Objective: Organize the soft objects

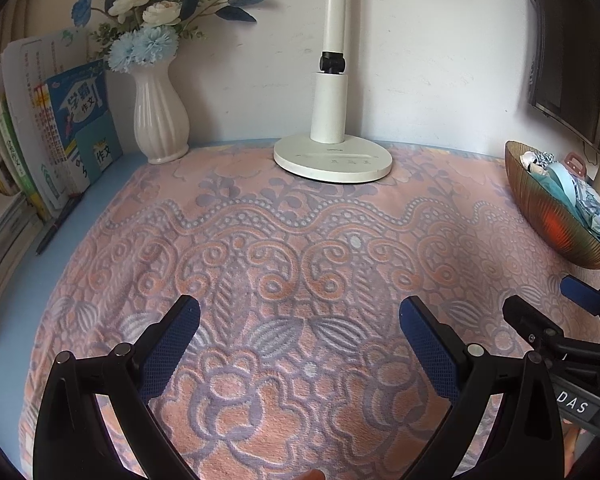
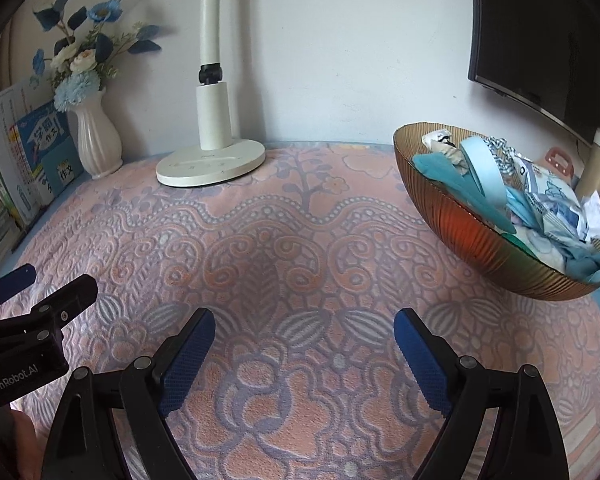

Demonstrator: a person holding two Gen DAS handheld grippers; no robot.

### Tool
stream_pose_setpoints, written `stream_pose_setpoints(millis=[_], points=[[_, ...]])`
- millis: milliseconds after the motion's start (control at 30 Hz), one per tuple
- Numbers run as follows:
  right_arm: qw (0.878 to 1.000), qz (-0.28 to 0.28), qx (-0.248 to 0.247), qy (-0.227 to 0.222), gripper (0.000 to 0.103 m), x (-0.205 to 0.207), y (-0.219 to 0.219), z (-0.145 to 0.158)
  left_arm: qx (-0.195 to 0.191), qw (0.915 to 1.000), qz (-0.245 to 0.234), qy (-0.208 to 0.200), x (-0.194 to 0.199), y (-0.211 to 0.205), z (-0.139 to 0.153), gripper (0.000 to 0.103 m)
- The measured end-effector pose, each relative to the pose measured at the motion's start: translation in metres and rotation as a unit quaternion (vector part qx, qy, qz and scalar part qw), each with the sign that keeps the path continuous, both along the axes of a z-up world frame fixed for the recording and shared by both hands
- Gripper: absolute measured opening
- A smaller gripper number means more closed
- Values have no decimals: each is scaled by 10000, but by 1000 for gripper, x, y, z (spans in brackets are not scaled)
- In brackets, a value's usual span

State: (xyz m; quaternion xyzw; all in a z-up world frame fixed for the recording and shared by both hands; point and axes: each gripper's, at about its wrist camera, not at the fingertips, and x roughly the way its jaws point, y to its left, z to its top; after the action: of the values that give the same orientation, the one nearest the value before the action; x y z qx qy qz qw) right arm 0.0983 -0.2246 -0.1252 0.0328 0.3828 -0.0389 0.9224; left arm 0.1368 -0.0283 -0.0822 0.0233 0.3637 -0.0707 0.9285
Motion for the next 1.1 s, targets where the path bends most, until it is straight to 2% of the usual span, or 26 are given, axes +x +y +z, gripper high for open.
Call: stream_pose_setpoints(millis=[300,500,1100], points=[[9999,-29,-36,104,92,4,1,-3,113,9999,66,26,0,-1,-1,100],[9999,-45,-26,110,92,4,0,-4,501,9984,166,192,4,-9,-6,101],[9998,-12,-34,200,92,6,1,-6,390,9988,158,244,4,-5,-6,101]])
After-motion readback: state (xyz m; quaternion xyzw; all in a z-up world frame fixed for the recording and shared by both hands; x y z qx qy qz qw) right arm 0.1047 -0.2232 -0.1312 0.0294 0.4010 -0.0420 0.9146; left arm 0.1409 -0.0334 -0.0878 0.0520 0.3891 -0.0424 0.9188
